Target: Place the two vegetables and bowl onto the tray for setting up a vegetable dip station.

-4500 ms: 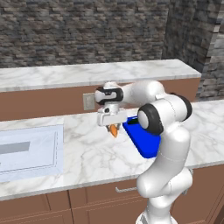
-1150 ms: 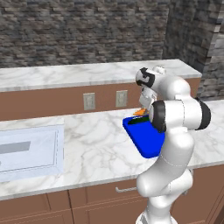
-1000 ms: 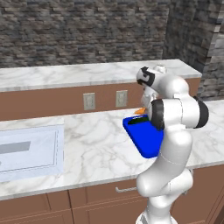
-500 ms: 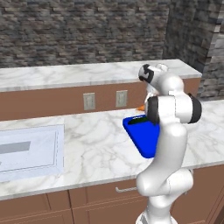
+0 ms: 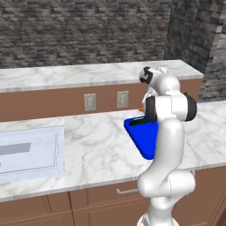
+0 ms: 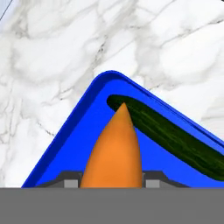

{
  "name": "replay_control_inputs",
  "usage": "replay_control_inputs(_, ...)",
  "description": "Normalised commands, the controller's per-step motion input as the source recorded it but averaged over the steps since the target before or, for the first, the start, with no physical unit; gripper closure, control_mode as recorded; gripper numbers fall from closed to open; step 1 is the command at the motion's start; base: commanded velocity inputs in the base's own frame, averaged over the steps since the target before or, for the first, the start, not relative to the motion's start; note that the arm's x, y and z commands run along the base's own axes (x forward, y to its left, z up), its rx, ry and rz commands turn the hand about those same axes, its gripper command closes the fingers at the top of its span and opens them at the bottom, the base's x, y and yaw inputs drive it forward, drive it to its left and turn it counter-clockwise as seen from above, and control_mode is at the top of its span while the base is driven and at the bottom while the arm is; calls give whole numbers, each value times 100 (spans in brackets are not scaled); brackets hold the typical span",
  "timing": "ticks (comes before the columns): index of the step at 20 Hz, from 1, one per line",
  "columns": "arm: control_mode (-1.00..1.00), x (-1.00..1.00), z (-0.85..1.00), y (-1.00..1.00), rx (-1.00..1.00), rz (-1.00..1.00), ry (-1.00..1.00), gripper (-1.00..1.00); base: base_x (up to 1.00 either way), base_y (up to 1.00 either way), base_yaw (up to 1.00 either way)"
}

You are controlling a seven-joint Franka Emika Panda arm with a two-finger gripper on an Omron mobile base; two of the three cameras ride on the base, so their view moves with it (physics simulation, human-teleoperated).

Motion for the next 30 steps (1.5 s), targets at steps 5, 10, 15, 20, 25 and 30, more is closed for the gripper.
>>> replay_control_inputs(5,-100,8,-46,-2,-9,-11,0,100,0,0,0)
replay_control_inputs(10,-100,0,-27,0,-6,-1,0,100,0,0,0)
replay_control_inputs(15,-100,0,-22,0,-3,15,-1,100,0,0,0)
replay_control_inputs(20,-100,0,-19,-1,0,36,-2,100,0,0,0)
replay_control_inputs(25,-100,0,-8,-10,0,39,-6,100,0,0,0)
replay_control_inputs(30,-100,0,0,-13,0,27,-8,100,0,0,0)
